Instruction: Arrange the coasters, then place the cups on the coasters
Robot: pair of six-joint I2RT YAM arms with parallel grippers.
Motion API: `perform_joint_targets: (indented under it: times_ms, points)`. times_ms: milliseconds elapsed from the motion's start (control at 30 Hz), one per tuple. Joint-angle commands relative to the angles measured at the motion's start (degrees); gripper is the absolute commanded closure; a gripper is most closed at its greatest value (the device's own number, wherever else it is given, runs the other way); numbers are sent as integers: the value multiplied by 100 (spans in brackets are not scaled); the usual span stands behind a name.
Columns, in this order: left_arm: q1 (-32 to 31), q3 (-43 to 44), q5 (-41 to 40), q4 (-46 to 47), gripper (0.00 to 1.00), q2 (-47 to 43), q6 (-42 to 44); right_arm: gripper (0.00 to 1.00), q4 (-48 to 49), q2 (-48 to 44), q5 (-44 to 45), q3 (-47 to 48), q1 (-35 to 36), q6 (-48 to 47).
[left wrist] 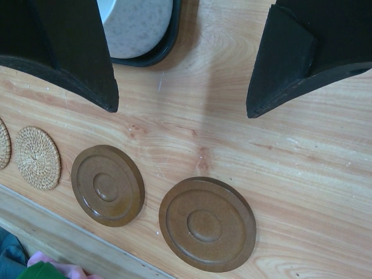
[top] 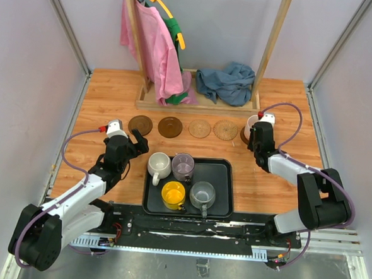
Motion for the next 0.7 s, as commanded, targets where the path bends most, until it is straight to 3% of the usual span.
perform_joint_targets:
  times_ms: [0, 267, 533, 667]
  points:
    - [-30, -49, -1, 110, 6, -26, 46, 66, 113, -117, 189, 174, -85, 148]
    - [-30, -65, 0, 75, 6, -69, 40, 47, -65, -266, 206, 124, -85, 199]
    - [-32, -122, -21, 0, 6, -228, 5, 19, -512, -897, 85, -52, -71, 324]
    - [-30, -141, -14, 4, 6, -253, -30, 15, -1106, -1374, 74, -44, -48, 459]
